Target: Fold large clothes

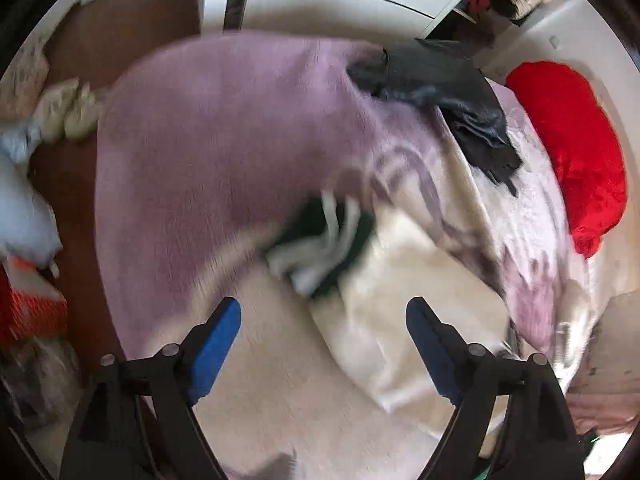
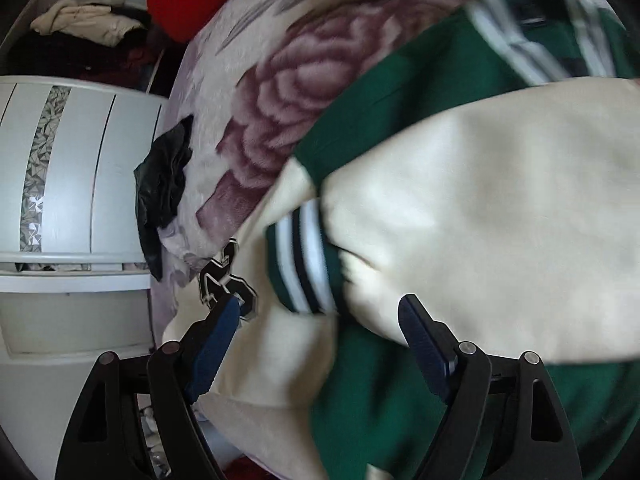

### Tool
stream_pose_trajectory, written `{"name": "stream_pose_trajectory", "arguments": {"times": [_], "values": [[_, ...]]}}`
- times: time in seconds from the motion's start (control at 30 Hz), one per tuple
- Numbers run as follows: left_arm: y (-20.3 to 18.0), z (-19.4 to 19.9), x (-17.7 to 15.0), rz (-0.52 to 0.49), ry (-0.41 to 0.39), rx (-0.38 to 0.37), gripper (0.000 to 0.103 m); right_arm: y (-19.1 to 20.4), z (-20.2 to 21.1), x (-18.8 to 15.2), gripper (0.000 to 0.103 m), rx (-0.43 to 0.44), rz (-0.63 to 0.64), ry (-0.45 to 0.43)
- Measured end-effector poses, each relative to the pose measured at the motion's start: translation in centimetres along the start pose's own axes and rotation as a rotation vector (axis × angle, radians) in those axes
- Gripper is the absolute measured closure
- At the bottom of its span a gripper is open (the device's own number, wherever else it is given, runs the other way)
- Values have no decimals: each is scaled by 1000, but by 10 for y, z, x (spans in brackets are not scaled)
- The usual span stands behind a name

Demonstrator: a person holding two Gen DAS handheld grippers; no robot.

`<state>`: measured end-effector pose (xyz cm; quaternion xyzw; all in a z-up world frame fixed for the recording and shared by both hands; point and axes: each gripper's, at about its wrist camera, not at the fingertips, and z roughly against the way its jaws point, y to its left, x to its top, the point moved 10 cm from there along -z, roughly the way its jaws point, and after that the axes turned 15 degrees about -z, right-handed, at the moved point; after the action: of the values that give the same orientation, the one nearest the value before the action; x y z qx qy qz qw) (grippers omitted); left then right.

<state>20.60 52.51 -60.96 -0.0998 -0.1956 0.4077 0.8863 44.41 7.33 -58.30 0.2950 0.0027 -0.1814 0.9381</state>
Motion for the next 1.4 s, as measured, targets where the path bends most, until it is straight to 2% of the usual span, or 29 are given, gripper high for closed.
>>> {"name": "stream_pose_trajectory", "arguments": {"times": [0.07,0.17,0.23,0.27,0.37,0.4,0.43,0.53,0.67,0.8,0.87,0.9,0.93,1.07,1.13,1.17,1.23,1.3,1.4], "values": [[-18,-13,-31,72,33,-65,19,-18,19,-1,19,-41,2,-34],[-49,-57,-72,221,104,-216,19,-47,36,-3,19,-103,11,-73],[-55,-79,-81,313,108,-260,19,-69,39,-2,19,-134,-17,-79],[-55,-89,-79,356,86,-249,19,-79,40,-2,19,-137,-44,-77],[-53,-93,-48,380,-38,-171,23,-96,43,2,19,-153,-98,-101],[-53,-86,-32,354,-104,-127,56,-98,45,3,19,-158,-102,-112],[-55,-82,-18,317,-127,-79,93,-98,46,6,19,-171,-99,-124],[-71,-76,23,235,-169,-49,98,-94,48,14,19,-188,-82,-143],[-100,-61,64,89,-217,-36,99,-79,43,27,19,-215,-40,-167],[-113,-53,78,73,-232,-47,99,-57,7,41,19,-259,33,-152],[-115,-47,78,73,-241,-46,99,-61,-32,41,19,-338,57,-59],[-119,-43,78,76,-243,-45,99,-67,-45,42,19,-395,67,-34],[-124,-37,80,67,-255,-41,99,-69,-49,43,18,-416,75,-39],[-163,-1,88,-51,-330,-7,100,-68,-21,44,18,-393,45,-81],[-195,21,89,-153,-382,22,100,-82,4,46,18,-439,23,-130],[-211,30,89,-200,-405,41,100,-92,16,48,14,-465,16,-151],[-253,51,83,-316,-457,60,100,-113,41,51,10,-491,-1,-183],[-297,67,72,-433,-496,75,100,-138,66,56,10,-493,-41,-203],[-375,80,38,-592,-524,44,100,-180,103,60,10,-431,-139,-207]]}}
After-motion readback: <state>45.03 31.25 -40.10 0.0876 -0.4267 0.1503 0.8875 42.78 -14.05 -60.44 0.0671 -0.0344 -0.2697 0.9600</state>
